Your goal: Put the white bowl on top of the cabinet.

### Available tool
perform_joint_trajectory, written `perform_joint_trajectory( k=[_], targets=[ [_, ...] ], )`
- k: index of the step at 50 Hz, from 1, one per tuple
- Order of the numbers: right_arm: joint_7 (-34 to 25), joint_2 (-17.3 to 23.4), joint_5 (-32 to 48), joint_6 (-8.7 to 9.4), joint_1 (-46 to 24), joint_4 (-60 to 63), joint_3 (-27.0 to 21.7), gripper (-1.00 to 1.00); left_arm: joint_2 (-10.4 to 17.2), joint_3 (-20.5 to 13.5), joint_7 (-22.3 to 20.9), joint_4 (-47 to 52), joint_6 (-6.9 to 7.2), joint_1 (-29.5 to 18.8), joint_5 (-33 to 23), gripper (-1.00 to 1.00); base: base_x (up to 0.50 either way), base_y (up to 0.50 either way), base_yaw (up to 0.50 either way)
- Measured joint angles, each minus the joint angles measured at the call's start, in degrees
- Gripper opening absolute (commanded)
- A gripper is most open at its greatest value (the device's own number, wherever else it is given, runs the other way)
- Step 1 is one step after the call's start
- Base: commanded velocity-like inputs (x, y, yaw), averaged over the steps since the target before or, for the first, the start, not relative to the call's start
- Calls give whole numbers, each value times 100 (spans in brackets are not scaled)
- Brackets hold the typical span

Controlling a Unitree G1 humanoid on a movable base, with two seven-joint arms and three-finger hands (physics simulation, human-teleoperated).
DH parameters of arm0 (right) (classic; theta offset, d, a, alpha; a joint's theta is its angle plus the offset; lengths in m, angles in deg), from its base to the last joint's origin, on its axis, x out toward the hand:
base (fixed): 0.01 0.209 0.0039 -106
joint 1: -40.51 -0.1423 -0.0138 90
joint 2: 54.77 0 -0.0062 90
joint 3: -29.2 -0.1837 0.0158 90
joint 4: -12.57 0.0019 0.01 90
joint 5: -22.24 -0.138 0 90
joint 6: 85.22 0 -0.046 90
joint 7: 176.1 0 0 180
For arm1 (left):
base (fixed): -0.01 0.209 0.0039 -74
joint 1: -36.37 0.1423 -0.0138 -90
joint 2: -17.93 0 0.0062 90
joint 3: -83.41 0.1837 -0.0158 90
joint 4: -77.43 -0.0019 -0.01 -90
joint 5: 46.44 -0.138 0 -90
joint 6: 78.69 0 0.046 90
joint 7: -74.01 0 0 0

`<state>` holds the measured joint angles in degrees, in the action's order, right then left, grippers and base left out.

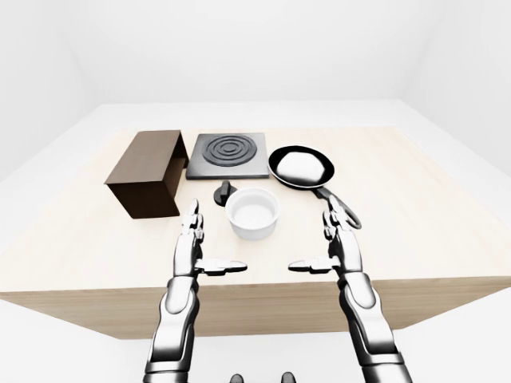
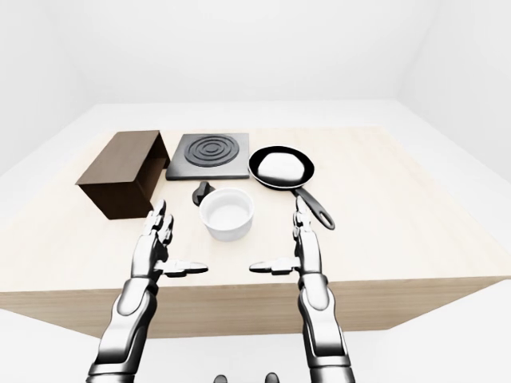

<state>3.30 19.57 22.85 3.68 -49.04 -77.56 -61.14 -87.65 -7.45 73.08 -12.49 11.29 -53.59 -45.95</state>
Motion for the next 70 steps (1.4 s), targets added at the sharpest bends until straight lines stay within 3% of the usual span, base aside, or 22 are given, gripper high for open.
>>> perform_joint_trajectory(
  k=[28, 49, 70],
  targets=[
    [116, 33, 311, -213, -65, -220, -35, 100, 90, -195, -177, 44, 51, -27, 135, 100, 5, 4, 0],
    [103, 36, 311, -216, -98, -274, -37, 100, 97, -207, -190, 79, 50, -9, 143, 100, 17, 13, 0],
    [37, 57, 167, -156, -117, -201, -105, 100, 68, -73, -219, -39, -45, 25, -28, 100, 7, 1, 0]
  ],
)
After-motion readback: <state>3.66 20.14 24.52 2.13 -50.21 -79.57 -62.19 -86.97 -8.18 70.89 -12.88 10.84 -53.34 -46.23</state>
